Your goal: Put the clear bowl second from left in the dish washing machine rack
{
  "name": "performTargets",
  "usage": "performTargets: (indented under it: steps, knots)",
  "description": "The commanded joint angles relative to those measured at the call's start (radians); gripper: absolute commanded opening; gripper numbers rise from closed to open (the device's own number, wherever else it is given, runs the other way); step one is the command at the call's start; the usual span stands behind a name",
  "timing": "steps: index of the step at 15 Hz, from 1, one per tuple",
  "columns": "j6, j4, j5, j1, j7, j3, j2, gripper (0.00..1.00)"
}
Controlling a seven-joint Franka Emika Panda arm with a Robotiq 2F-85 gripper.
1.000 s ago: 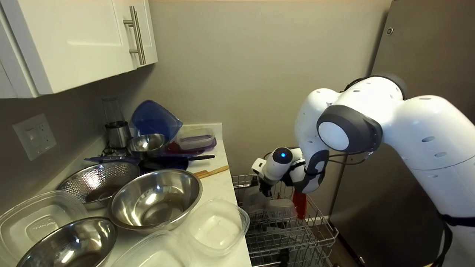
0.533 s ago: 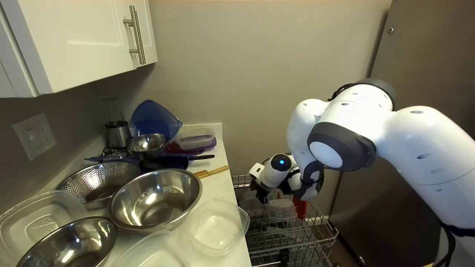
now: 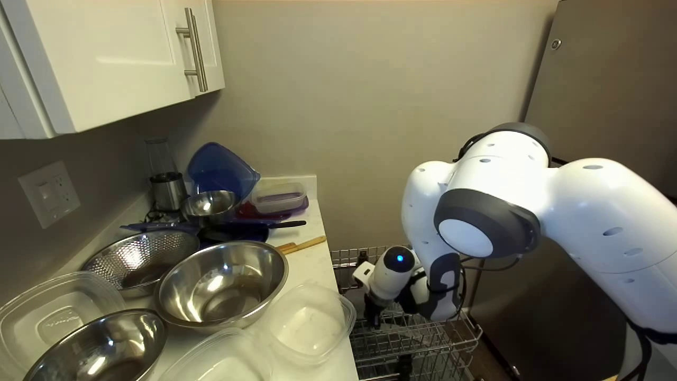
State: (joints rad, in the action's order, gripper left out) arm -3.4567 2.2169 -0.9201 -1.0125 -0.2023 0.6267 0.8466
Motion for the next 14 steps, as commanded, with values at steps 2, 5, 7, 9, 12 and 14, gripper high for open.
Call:
performTargets:
  steps: [2, 5, 7, 9, 12, 14]
  knots:
    - [-0.003, 0.091, 0.006, 0.014, -0.052, -0.072, 0.005, 0.01]
    - [-0.008, 0.112, 0.006, 0.028, -0.071, -0.101, 0.008, 0.01]
    - [-0.002, 0.116, 0.008, 0.042, -0.08, -0.113, -0.002, 0.28]
    - [0.005, 0.083, 0.002, 0.027, -0.066, -0.092, 0.019, 0.4]
    - [0.005, 0.073, 0.002, 0.03, -0.066, -0.09, 0.019, 0.35]
    - [0.006, 0.07, 0.002, 0.03, -0.066, -0.089, 0.019, 0.4]
